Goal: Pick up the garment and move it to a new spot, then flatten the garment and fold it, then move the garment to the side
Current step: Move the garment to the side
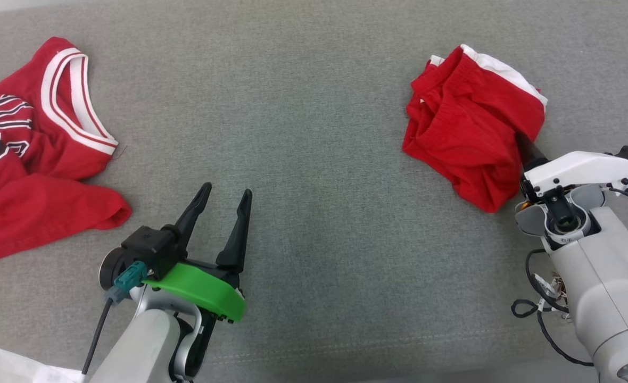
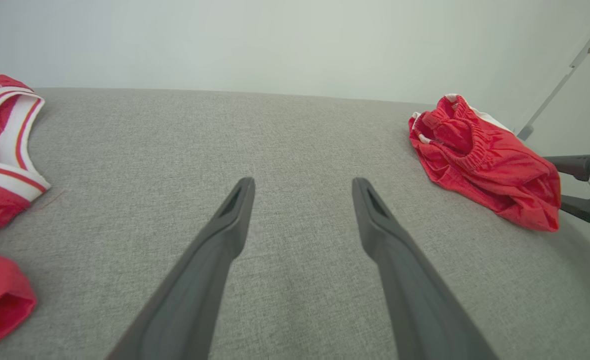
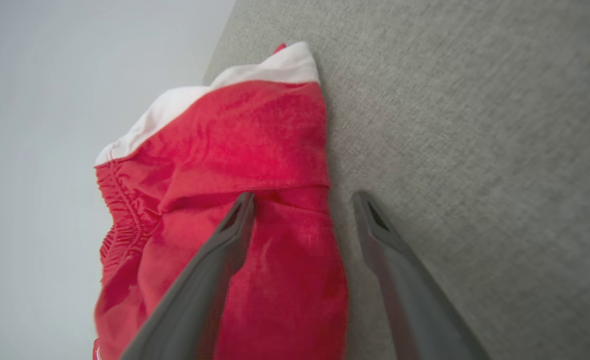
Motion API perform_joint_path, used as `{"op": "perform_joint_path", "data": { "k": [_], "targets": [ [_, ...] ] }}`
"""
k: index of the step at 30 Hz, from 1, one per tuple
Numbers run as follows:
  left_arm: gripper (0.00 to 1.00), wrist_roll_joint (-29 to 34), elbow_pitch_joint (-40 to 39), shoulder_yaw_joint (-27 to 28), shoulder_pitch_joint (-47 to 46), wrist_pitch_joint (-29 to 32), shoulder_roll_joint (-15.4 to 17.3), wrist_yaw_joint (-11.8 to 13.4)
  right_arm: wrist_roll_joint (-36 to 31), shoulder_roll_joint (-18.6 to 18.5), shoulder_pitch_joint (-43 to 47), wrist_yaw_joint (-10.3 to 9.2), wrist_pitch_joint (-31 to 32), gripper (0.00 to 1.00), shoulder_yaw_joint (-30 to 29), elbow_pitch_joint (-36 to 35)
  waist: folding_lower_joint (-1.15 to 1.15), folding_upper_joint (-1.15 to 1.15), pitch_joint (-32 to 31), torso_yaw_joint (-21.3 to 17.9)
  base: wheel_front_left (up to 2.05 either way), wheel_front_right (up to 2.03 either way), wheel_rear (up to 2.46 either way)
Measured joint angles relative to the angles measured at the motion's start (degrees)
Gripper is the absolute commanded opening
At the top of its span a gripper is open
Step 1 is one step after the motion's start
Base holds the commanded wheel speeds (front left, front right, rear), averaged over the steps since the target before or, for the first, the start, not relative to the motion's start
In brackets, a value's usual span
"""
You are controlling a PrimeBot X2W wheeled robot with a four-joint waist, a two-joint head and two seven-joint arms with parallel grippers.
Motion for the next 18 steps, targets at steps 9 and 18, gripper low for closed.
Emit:
{"op": "perform_joint_path", "data": {
  "k": [9, 18],
  "targets": [
    [1.0, 0.1, 0.9, 0.2, -0.1, 0.0, 0.0, 0.0, 0.0, 0.0, -2.4, -1.05, 2.5, 1.0, 0.5, 2.8, 0.0, 0.0, 0.2, 2.1, 0.0, 0.0, 0.0],
    [1.0, 0.1, 1.0, 0.8, -0.1, 0.0, 0.0, 0.0, 0.0, 0.5, -3.7, -0.98, 1.8, 0.0, 0.3, 3.4, 0.0, 0.0, -0.1, 2.8, 0.0, 0.0, 0.0]
  ]
}}
